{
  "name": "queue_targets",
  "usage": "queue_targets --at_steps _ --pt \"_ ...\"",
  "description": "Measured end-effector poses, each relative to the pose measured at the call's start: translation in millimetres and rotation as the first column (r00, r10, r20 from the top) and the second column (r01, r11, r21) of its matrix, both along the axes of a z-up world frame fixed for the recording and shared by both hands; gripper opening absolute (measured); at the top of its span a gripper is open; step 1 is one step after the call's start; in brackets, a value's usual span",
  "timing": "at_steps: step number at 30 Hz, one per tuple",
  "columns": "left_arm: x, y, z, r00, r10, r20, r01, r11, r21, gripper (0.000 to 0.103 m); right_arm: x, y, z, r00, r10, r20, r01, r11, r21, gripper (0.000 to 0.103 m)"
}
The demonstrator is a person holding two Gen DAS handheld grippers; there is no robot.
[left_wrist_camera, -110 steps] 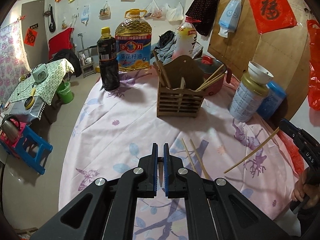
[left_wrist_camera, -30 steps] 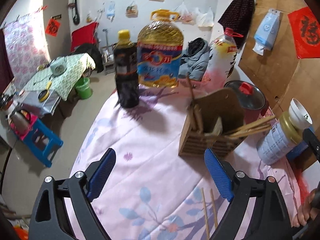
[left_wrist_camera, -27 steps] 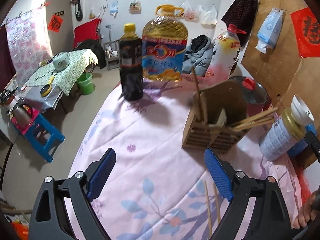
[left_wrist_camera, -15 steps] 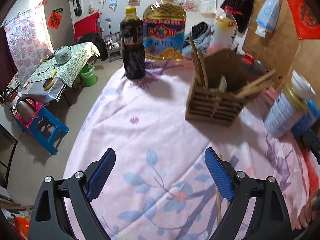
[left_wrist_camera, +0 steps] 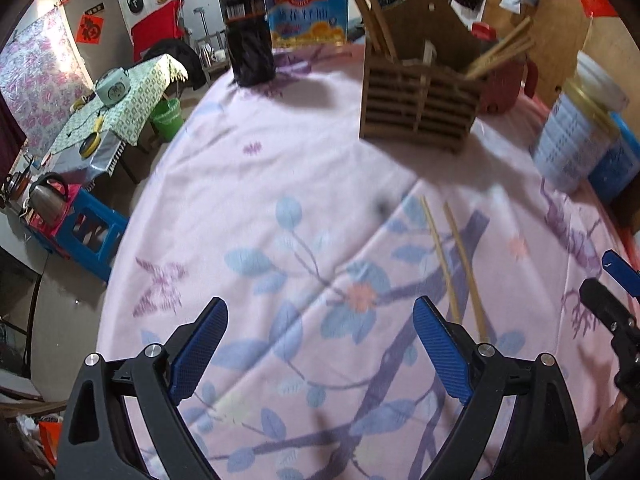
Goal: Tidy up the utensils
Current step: 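Move both open tools down toward the last two chopsticks on the cloth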
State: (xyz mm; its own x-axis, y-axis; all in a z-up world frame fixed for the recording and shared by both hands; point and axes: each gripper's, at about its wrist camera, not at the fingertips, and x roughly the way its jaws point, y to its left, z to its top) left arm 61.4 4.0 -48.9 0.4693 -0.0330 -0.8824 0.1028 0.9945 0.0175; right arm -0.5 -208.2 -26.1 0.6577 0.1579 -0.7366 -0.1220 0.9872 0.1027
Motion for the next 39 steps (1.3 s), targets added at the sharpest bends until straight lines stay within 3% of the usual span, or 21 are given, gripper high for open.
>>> queue_targets --at_steps 8,19,39 --pt "-14 9 -18 0.999 0.028 -0.038 -0.027 0.999 0.023 0.092 -22 19 -32 0.993 0.091 -0.073 -0.097 0.991 -0.091 0.075" --pt "-23 14 -19 0.998 0.043 -0.036 -0.042 0.999 0.023 0.092 -41 45 -59 0.973 0.196 -0.123 -0.214 0.964 -0.159 0.075" --pt "-30 17 -35 0.996 0.047 -0.077 -0.044 0.998 0.037 0.092 -40 39 -69 0.973 0.167 -0.157 -0.185 0.976 -0.111 0.075"
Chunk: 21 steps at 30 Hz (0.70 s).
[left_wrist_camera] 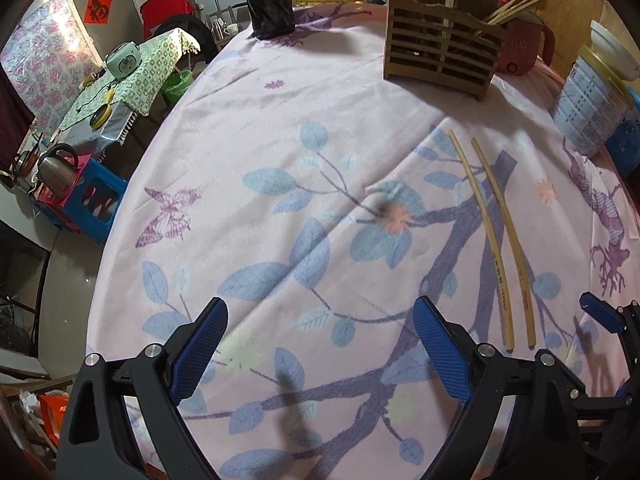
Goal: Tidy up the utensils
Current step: 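Move both open tools down toward the last two chopsticks on the cloth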
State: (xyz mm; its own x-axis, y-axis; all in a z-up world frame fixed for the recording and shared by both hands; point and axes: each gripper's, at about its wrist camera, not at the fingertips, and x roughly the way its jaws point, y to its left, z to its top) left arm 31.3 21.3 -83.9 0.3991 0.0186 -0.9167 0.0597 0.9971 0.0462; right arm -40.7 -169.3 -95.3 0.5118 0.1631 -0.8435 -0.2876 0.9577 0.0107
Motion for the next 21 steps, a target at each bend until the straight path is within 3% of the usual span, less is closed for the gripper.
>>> queue_targets --at_steps 6,11,21 --pt "-1 -4 -7 1.000 -0.013 -0.021 0.013 1.000 0.002 0.092 6 -19 -13 0.995 -0.096 -0.033 0.094 0.995 -0.037 0.073" --pt "-1 -17 -9 0.999 -0.049 -0.024 0.049 0.999 -0.008 0.092 3 -54 0 0.975 -0.220 -0.003 0.220 0.973 0.068 0.073" --pt "-3 -78 -20 0.967 -0.254 -0.037 0.251 0.965 -0.071 0.092 -9 -70 4 0.972 -0.235 0.002 0.235 0.971 0.046 0.074"
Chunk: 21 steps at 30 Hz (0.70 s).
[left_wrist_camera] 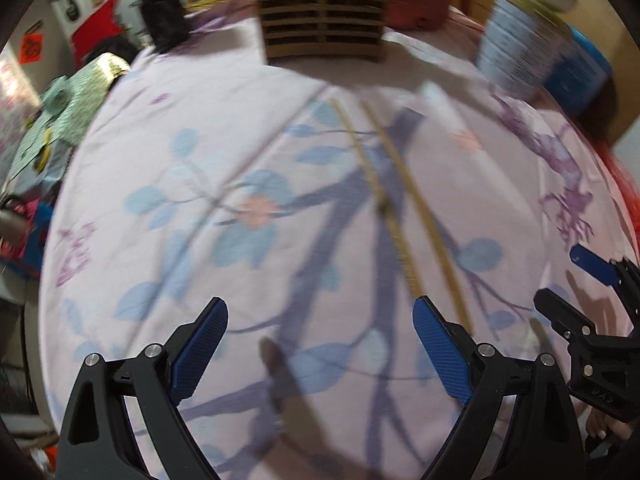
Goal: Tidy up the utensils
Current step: 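Move both open tools down toward the last two chopsticks on the cloth, then close the left tool on one chopstick while the right tool grasps the other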
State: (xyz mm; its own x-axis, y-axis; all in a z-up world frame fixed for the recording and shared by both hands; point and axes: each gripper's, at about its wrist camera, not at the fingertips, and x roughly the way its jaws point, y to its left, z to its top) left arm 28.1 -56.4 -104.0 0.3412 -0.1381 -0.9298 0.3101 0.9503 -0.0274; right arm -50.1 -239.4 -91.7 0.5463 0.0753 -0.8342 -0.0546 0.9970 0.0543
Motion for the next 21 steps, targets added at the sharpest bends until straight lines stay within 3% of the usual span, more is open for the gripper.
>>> queue_targets --at_steps 5,8,15,21 --pt "3 -18 -12 0.998 -0.052 -0.038 0.052 0.999 -0.004 0.092 -5 -11 5 0.999 -0.029 0.016 0.029 1.000 0.011 0.074" --pt "8 -21 -21 0.997 -0.051 -0.053 0.053 0.998 0.032 0.092 -3 -9 5 1.000 -0.025 0.019 0.025 1.000 0.013 0.074" --pt "19 23 -24 0.997 0.074 -0.023 -0.071 0.994 0.088 0.095 5 13 4 0.999 0.024 0.031 -0.025 0.998 0.050 0.074" --pt "14 65 -23 0.988 0.151 -0.026 -0.149 0.987 0.068 0.090 8 59 -3 0.983 0.183 0.031 -0.185 0.981 0.063 0.073"
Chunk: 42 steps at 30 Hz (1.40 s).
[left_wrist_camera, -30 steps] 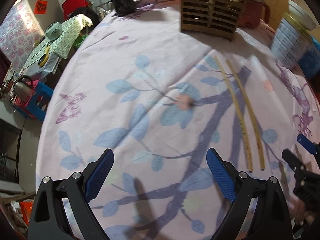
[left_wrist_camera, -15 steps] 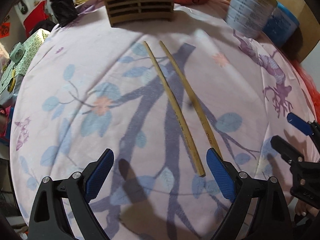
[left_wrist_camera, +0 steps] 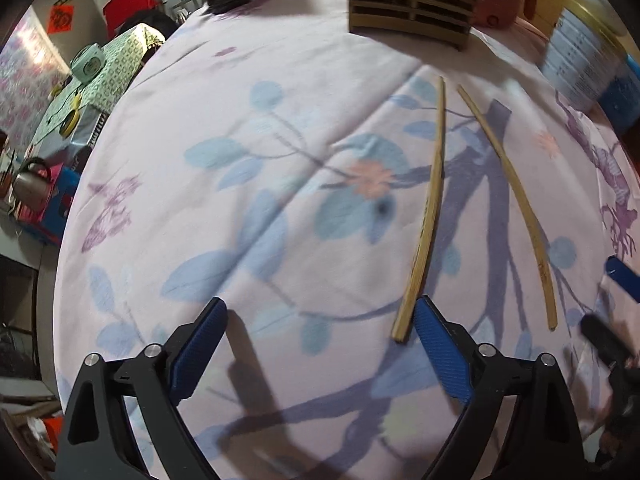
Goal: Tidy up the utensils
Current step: 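Close the left tool on one chopstick while the right tool grasps the other, then lift the left tool's chopstick toward the holder while the right tool carries its own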
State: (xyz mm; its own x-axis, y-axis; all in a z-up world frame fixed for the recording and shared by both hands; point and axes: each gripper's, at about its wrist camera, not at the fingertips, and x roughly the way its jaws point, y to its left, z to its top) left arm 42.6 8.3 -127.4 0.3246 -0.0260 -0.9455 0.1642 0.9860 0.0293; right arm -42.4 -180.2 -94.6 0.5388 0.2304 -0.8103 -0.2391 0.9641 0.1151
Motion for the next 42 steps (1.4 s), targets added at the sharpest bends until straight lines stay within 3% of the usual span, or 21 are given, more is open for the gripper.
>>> queue_targets --at_steps 4,11,18,20,22,23,24,37,42 --pt "-2 3 3 1.000 -0.027 0.013 0.027 1.000 -0.007 0.080 -2 19 -4 0.997 0.072 -0.003 -0.072 0.997 -0.023 0.061" --pt "-9 -9 9 0.996 -0.087 0.035 0.088 0.996 -0.035 0.054 0 15 -7 0.997 0.074 -0.012 -0.074 0.997 -0.001 0.036" --pt "-11 -25 8 0.988 -0.145 0.060 0.147 0.988 -0.048 0.051 3 20 -16 0.995 0.098 -0.014 -0.098 0.995 -0.030 0.027" --pt "-13 -28 8 0.986 -0.149 0.079 0.154 0.987 -0.050 0.048 4 18 -16 0.996 0.086 -0.007 -0.086 0.995 -0.049 0.015" --pt "-14 -28 9 0.983 -0.154 0.096 0.159 0.986 -0.056 0.032 6 10 -16 0.998 0.057 -0.016 -0.058 0.998 -0.018 0.010" --pt "-13 -28 9 0.983 -0.155 0.097 0.162 0.984 -0.071 0.015 6 7 -16 0.999 0.044 -0.015 -0.045 0.999 -0.019 0.009" --pt "-13 -28 9 0.983 -0.158 0.093 0.166 0.982 -0.085 0.008 6 6 -16 0.999 0.041 -0.015 -0.041 0.999 -0.022 0.008" --pt "-12 -28 11 0.983 -0.154 0.101 0.162 0.984 -0.079 0.007 6 4 -16 0.999 0.045 -0.005 -0.045 0.999 -0.025 0.008" --pt "-10 -20 34 0.981 -0.139 0.132 0.152 0.984 -0.096 0.006 5 -5 10 0.997 0.018 0.069 -0.016 0.999 -0.027 0.007"
